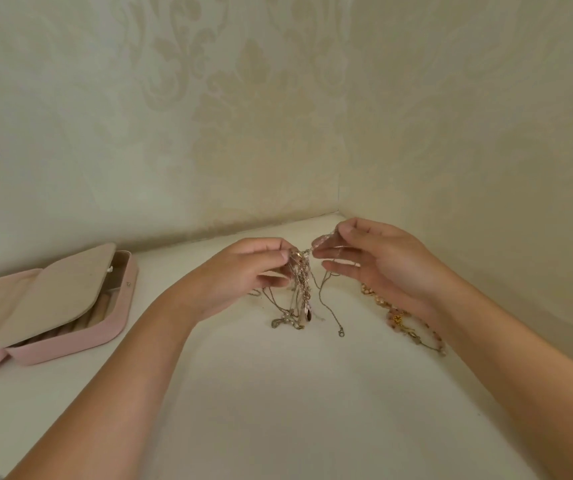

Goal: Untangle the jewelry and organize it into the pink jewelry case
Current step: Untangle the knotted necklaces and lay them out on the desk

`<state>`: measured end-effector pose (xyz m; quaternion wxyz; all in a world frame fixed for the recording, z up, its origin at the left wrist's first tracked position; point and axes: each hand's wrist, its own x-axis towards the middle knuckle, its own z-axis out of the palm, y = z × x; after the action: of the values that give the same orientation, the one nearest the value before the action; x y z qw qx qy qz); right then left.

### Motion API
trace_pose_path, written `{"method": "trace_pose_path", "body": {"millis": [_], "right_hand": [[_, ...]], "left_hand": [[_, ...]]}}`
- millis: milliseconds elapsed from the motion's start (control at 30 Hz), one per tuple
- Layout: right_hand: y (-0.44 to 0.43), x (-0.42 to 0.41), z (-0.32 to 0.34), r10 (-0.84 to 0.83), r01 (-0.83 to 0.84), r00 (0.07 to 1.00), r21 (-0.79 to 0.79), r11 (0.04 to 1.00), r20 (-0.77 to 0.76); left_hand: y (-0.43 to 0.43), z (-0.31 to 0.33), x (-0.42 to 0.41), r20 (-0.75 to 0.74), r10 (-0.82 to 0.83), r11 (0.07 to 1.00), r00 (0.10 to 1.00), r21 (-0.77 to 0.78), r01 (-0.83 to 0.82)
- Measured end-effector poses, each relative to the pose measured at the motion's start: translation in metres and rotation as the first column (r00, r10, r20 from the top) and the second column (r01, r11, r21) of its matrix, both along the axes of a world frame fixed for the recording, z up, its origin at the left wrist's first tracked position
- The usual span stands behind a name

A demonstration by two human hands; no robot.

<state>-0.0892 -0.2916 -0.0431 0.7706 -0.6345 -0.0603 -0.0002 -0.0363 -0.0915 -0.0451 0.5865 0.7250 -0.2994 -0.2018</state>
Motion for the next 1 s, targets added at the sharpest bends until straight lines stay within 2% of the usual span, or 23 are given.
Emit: {"method": "trace_pose_path", "body": {"millis": [67, 133, 300, 467, 600, 667, 767, 867, 1000], "right_hand": [[0.006, 0.001, -0.003, 0.024, -0.021, 0.999, 0.076, 0.997, -0.033], [0.011, 0.001, -0.007, 0.007, -0.004, 0.999, 0.071, 0.997, -0.036], [0.021, 0.001, -0.011, -0.079, 0.079, 0.997, -0.005, 0.997, -0.009], [0.032, -0.005, -0.015, -0.029, 0.027, 0.999, -0.088, 0.996, -0.022], [0.030, -0.007, -0.010, -0.107, 0.127, 0.991, -0.314, 0.941, 0.080], [0.029, -0.007, -0.006, -0.151, 0.196, 0.978, -0.373, 0.907, 0.147], [0.028, -0.010, -0.001, -0.200, 0.269, 0.955, -0.352, 0.897, 0.220], [0.027, -0.014, 0.003, -0.223, 0.312, 0.933, -0.332, 0.890, 0.281], [0.027, -0.015, 0.004, -0.210, 0.322, 0.917, -0.317, 0.892, 0.340]], "left_hand": [[-0.004, 0.000, 0.000, -0.062, 0.016, 0.994, 0.998, -0.106, -0.023], [-0.006, 0.000, 0.000, -0.117, 0.044, 0.983, 0.992, -0.171, -0.064], [-0.007, 0.000, 0.000, -0.058, 0.052, 0.987, 0.997, -0.148, -0.060], [-0.007, 0.004, -0.006, -0.134, 0.035, 0.975, 0.990, -0.215, -0.063], [-0.006, 0.006, -0.005, -0.226, 0.028, 0.957, 0.974, -0.274, -0.091], [-0.006, 0.005, -0.003, -0.231, 0.021, 0.958, 0.973, -0.274, -0.086], [-0.004, 0.004, -0.001, -0.161, 0.062, 0.965, 0.985, -0.243, -0.100], [-0.003, 0.003, 0.002, -0.178, 0.143, 0.957, 0.973, -0.227, -0.182], [-0.002, 0.002, 0.001, -0.178, 0.137, 0.974, 0.974, -0.156, -0.165]]}}
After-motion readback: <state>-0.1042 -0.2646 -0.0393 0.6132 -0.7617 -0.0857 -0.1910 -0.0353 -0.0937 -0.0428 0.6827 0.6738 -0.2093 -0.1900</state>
